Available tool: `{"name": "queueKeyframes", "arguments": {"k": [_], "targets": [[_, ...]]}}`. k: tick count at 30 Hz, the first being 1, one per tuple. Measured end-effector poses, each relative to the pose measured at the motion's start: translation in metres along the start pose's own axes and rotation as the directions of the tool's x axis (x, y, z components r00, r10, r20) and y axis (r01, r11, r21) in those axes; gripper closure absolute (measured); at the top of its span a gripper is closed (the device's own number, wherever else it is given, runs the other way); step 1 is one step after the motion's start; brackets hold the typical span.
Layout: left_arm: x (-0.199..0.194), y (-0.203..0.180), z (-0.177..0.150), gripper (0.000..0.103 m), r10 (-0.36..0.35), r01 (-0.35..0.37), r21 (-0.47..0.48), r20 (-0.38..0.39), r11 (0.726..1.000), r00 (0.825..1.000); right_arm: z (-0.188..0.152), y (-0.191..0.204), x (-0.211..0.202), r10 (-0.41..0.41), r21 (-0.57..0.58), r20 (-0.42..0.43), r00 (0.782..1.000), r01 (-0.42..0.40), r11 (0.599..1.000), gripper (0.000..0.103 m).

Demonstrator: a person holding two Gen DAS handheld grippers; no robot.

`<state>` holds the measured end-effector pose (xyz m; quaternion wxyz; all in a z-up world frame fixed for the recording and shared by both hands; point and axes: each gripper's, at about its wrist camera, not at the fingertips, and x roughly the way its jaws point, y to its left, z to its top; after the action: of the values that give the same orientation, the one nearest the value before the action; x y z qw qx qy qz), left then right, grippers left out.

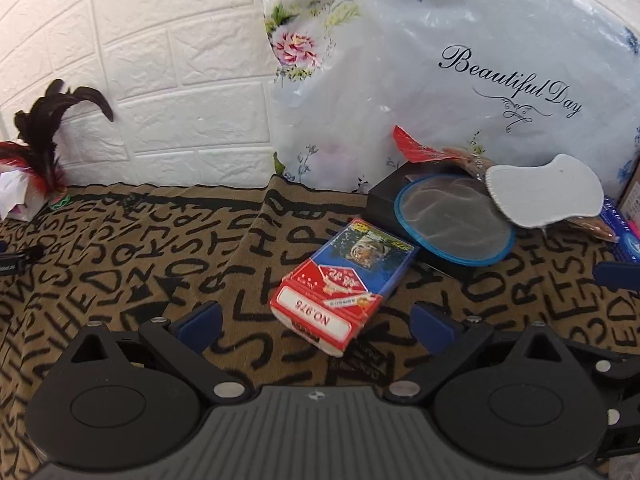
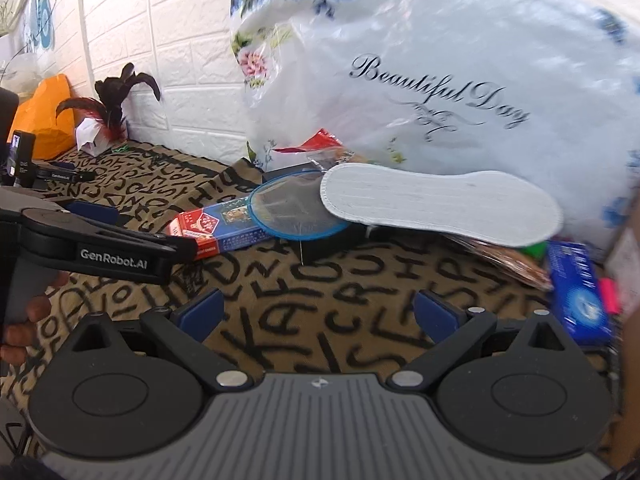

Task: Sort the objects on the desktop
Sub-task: 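Grasp the red tiger card box with the left tool while the right tool grasps the white insole, then carry the card box and white insole up over the cardboard box with both tools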

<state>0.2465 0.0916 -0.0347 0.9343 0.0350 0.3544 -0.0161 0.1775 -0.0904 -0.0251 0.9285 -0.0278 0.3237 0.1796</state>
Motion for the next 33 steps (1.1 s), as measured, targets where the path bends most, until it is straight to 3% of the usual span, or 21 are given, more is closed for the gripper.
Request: {"name": "queueKeyframes", "arguments": {"k": [5,12,15,16,17,18,20,21,23,25,33], "targets": [[0.025,0.001,0.011,0.001,-0.022,0.022,0.007,-0.005,1.000,1.000,0.015,-0.004,0.030,0.052,0.032,0.011,0.999,-0.052,0.998,0.004],[0.060,0.012,0.014,0.006,-0.051,0.050,-0.019,-0.064,0.999,0.997,0.028,-0.006,0.073,0.054,0.012,-0.019,0.998,-0.054,0.998,0.005],[0.064,0.015,0.014,0.009,-0.059,0.058,-0.027,-0.043,0.998,0.997,0.031,-0.008,0.087,0.042,0.014,-0.013,0.999,-0.042,0.999,0.005],[0.064,0.016,0.015,0.012,-0.071,0.070,-0.029,-0.037,0.997,0.997,0.032,-0.010,0.091,0.043,0.022,-0.006,0.999,-0.042,0.999,0.010],[0.063,0.016,0.015,0.029,-0.080,0.080,-0.028,-0.025,0.996,0.996,0.032,-0.013,0.094,0.047,0.030,0.000,0.999,-0.047,0.998,0.018],[0.061,0.015,0.016,0.039,-0.086,0.085,-0.023,-0.013,0.996,0.996,0.032,-0.016,0.097,0.053,0.041,-0.007,0.999,-0.053,0.998,0.034],[0.058,0.014,0.018,0.041,-0.098,0.097,-0.030,-0.017,0.995,0.995,0.031,-0.022,0.098,0.080,0.088,-0.021,0.997,-0.078,0.993,0.044],[0.057,0.013,0.017,0.042,-0.103,0.102,-0.035,-0.017,0.994,0.995,0.028,-0.023,0.096,0.096,0.100,-0.019,0.995,-0.094,0.991,0.059],[0.053,0.011,0.015,0.042,-0.097,0.097,-0.032,-0.017,0.995,0.995,0.026,-0.020,0.090,0.098,0.075,-0.014,0.995,-0.097,0.992,0.075],[0.048,0.009,0.012,0.042,-0.102,0.101,-0.035,-0.018,0.994,0.995,0.024,-0.017,0.086,0.086,0.048,-0.018,0.996,-0.085,0.995,0.081],[0.016,0.014,-0.002,0.042,-0.155,0.154,-0.056,-0.012,0.986,0.988,0.019,-0.019,0.069,0.099,0.063,-0.020,0.995,-0.097,0.993,0.081]]}}
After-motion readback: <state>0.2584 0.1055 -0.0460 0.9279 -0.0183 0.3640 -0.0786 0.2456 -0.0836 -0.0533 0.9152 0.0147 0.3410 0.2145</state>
